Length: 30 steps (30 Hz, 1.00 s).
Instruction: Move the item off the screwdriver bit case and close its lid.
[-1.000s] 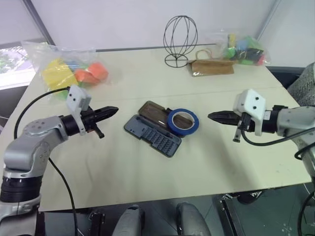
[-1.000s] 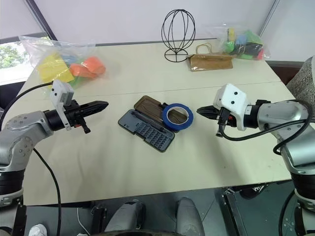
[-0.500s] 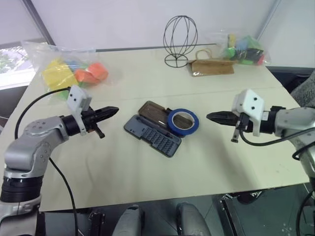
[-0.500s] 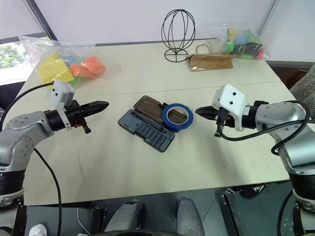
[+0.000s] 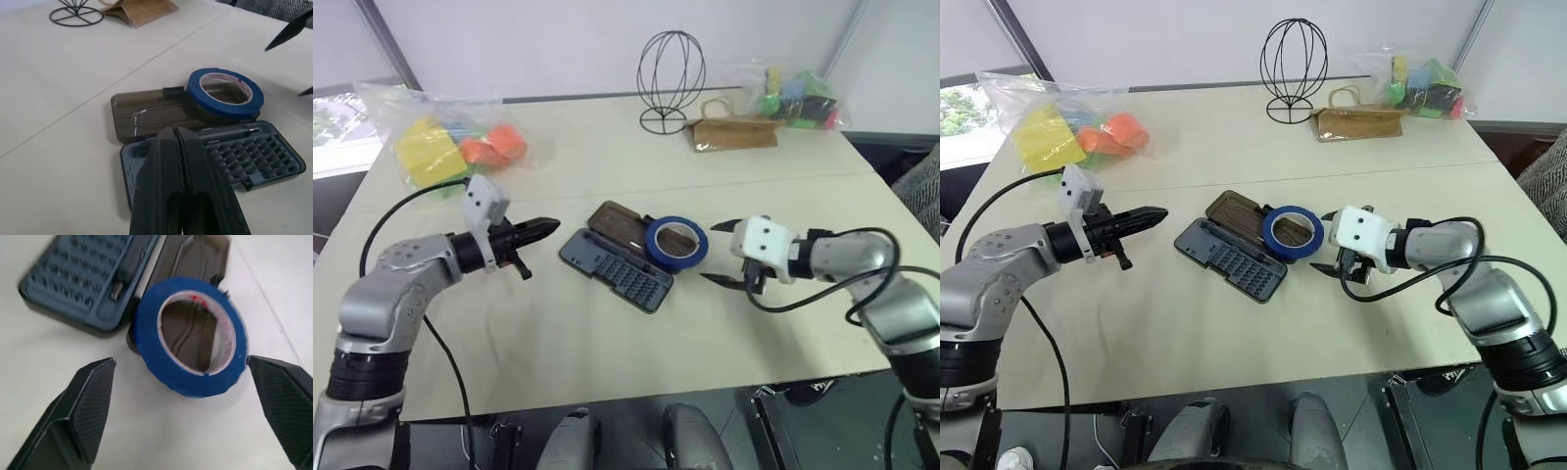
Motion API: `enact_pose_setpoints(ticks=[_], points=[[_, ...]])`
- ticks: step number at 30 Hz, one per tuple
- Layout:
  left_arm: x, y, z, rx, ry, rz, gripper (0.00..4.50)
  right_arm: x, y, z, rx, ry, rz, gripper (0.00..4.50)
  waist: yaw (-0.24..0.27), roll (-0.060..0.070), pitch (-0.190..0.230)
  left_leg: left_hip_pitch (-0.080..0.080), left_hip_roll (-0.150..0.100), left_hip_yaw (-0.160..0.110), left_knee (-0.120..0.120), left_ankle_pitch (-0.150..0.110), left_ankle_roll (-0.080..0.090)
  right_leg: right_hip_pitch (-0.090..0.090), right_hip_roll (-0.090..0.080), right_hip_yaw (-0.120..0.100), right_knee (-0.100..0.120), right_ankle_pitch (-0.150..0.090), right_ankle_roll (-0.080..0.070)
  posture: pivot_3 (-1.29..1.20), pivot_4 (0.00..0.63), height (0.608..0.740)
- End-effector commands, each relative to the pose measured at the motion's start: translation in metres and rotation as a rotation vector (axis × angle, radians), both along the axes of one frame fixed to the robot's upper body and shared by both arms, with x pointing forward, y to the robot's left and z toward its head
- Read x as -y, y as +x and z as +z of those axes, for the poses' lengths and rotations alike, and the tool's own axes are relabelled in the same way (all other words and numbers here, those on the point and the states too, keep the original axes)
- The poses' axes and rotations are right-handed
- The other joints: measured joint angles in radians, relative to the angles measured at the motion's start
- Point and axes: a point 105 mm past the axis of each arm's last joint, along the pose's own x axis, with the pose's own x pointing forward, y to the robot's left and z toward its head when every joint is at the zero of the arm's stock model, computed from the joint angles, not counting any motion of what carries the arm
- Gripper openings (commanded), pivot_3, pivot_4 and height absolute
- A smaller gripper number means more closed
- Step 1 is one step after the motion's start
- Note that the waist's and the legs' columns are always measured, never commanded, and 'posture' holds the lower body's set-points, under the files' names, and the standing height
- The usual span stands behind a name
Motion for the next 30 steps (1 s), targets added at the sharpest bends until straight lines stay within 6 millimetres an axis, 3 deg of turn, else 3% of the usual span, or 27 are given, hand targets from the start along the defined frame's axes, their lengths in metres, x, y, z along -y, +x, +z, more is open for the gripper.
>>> enact_pose_setpoints(ticks=[1, 9, 16, 30], points=[[0.002, -0.004, 0.011, 0.060, 0.016, -0.006, 0.00, -0.003, 0.011, 0.007, 0.095, -0.006, 0.001, 4.47, 0.000, 0.000, 0.000, 0.000, 0.000, 0.000, 0.000, 0.000, 0.000, 0.000, 0.000, 0.000, 0.000, 0.000, 0.000, 0.00, 0.150, 0.740], [0.003, -0.007, 0.012, 0.068, 0.022, 0.003, 0.00, -0.001, 0.031, -0.006, 0.120, -0.046, -0.041, 4.47, 0.000, 0.000, 0.000, 0.000, 0.000, 0.000, 0.000, 0.000, 0.000, -0.001, 0.000, 0.000, 0.001, 0.000, 0.000, 0.00, 0.150, 0.740], [0.002, -0.009, 0.012, 0.070, 0.023, 0.015, 0.00, -0.005, 0.024, -0.018, 0.080, -0.089, 0.012, 4.47, -0.002, 0.000, 0.000, 0.000, 0.000, 0.000, 0.000, 0.000, 0.000, -0.001, 0.000, 0.000, 0.001, 0.000, 0.000, 0.00, 0.150, 0.740], [0.003, -0.008, 0.012, 0.075, 0.019, 0.027, 0.00, -0.011, 0.035, -0.024, 0.126, -0.073, 0.009, 4.47, -0.002, 0.000, 0.000, 0.000, 0.000, 0.000, 0.000, 0.000, 0.000, -0.001, 0.000, 0.000, 0.001, 0.000, 0.000, 0.00, 0.150, 0.740]])
